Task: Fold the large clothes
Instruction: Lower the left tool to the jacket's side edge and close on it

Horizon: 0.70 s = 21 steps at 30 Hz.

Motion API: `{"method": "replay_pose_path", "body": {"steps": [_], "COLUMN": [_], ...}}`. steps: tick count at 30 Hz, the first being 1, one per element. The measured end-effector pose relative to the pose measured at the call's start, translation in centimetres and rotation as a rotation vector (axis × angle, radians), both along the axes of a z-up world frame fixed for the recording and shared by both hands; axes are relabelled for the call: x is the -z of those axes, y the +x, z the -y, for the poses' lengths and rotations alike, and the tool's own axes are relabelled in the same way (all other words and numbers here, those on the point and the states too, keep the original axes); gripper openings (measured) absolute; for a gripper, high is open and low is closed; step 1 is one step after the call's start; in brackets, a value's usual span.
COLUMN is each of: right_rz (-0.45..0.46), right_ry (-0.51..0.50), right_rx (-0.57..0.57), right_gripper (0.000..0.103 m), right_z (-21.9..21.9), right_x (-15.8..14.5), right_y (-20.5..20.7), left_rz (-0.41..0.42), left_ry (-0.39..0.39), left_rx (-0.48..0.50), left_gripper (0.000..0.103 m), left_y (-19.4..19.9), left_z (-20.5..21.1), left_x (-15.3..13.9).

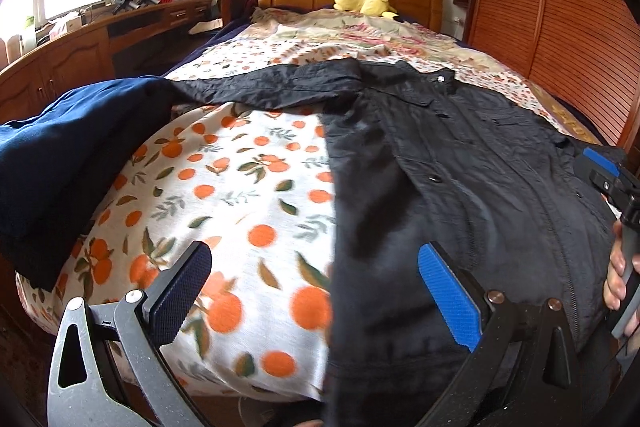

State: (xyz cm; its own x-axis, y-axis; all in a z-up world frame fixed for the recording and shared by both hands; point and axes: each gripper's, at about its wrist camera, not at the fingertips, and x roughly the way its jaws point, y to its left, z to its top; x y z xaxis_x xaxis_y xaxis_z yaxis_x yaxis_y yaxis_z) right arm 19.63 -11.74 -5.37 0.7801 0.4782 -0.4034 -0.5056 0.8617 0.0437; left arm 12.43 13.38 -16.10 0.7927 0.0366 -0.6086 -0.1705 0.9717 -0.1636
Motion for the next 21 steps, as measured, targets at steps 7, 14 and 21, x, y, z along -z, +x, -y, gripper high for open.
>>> {"method": "replay_pose_path", "body": {"steps": [7,14,21], "right_rz": [-0.038,-0.121,-0.156], "right_ry": [0.003,-0.01,0.036], "right_rx": [-0.059,-0.081,-0.106], "right_gripper": [0.103,0.103,0.103], "right_z": [-3.1,-4.5,-3.0], "right_x": [-0.3,2.9,2.5], "right_y": [5.6,8.5,9.0], "left_rz": [-0.028,-0.071,-0.109], "left_ry": [0.02,0.036,0.0], "left_rx": [-0.029,-0.045,-0.069], "left_gripper": [0.103,0.094,0.071], "left_y": [2.5,7.0,12.6], "left_z": [-4.2,-8.0,-11.8], "left_x": [0.0,-0.1,-0.4]}}
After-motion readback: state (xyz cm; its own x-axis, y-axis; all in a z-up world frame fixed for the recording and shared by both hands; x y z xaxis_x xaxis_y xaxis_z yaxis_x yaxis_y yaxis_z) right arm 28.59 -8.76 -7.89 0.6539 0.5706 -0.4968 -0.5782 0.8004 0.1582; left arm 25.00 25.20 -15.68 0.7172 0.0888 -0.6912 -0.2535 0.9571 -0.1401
